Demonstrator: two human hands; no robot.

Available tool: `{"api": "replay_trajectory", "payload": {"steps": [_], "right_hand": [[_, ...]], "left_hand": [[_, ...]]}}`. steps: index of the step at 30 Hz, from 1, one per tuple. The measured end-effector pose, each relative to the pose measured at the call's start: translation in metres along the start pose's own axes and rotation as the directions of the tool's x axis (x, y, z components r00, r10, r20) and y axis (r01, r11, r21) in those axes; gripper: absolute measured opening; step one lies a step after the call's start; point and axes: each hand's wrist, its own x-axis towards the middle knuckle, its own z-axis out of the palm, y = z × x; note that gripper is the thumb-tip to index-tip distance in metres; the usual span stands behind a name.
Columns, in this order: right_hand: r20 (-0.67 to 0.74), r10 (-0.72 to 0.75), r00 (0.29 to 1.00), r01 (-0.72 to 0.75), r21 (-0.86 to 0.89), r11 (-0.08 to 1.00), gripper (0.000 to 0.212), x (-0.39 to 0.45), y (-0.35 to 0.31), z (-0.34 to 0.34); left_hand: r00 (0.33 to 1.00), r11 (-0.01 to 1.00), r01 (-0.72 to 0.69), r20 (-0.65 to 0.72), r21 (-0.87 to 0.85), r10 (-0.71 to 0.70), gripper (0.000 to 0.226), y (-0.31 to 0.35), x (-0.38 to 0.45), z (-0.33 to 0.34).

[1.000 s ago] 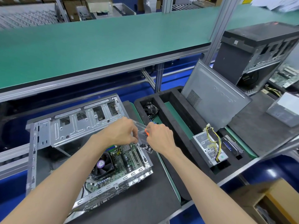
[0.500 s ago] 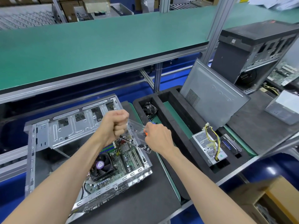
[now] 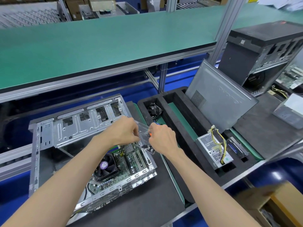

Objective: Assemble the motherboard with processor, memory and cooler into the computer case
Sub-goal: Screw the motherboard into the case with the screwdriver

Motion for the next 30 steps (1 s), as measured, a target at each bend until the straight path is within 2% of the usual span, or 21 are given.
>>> {"api": "replay_trajectory", "payload": {"steps": [2, 6, 8, 14, 18, 21, 27, 30], "right_hand": [[-0.001, -0.003, 1.0, 0.003, 0.002, 1.0, 0.013, 0.0, 0.0, -0.001], [-0.004, -0.012, 1.0, 0.012, -0.014, 1.0, 0.02, 0.0, -0.001, -0.002], [-0.004, -0.015, 1.0, 0.015, -0.016, 1.0, 0.016, 0.0, -0.002, -0.002], [0.009, -0.027, 1.0, 0.027, -0.01, 1.0, 0.018, 0.001, -0.002, -0.002], [0.006, -0.026, 1.0, 0.027, -0.014, 1.0, 0.014, 0.001, -0.001, -0.004], [0.005, -0.032, 0.999, 0.032, -0.026, 0.999, 0.012, 0.0, -0.001, -0.003], [0.001, -0.045, 0.999, 0.045, -0.034, 0.998, 0.013, 0.001, -0.003, -0.001], [0.004, -0.064, 0.998, 0.064, -0.038, 0.997, 0.013, 0.001, -0.004, 0.001]], "left_hand": [[0.999, 0.996, -0.009, 0.034, 0.085, 0.006, 0.007, 0.002, 0.005, 0.001], [0.997, 0.989, -0.026, 0.08, 0.144, 0.015, 0.01, 0.003, 0.008, -0.001], [0.996, 0.989, -0.017, 0.089, 0.15, 0.003, 0.013, 0.0, 0.008, -0.003], [0.995, 0.993, -0.006, 0.097, 0.116, -0.005, 0.017, -0.005, 0.006, -0.004], [0.995, 0.998, 0.058, 0.082, -0.02, -0.056, 0.017, -0.012, 0.004, -0.007], [0.994, 0.994, 0.049, 0.097, -0.099, -0.039, 0.015, -0.012, 0.001, -0.008], [0.972, 0.997, 0.049, 0.234, -0.066, -0.033, 0.026, -0.006, 0.007, -0.007], [0.962, 1.0, 0.013, 0.274, 0.022, -0.018, 0.027, -0.004, 0.011, -0.008]]}}
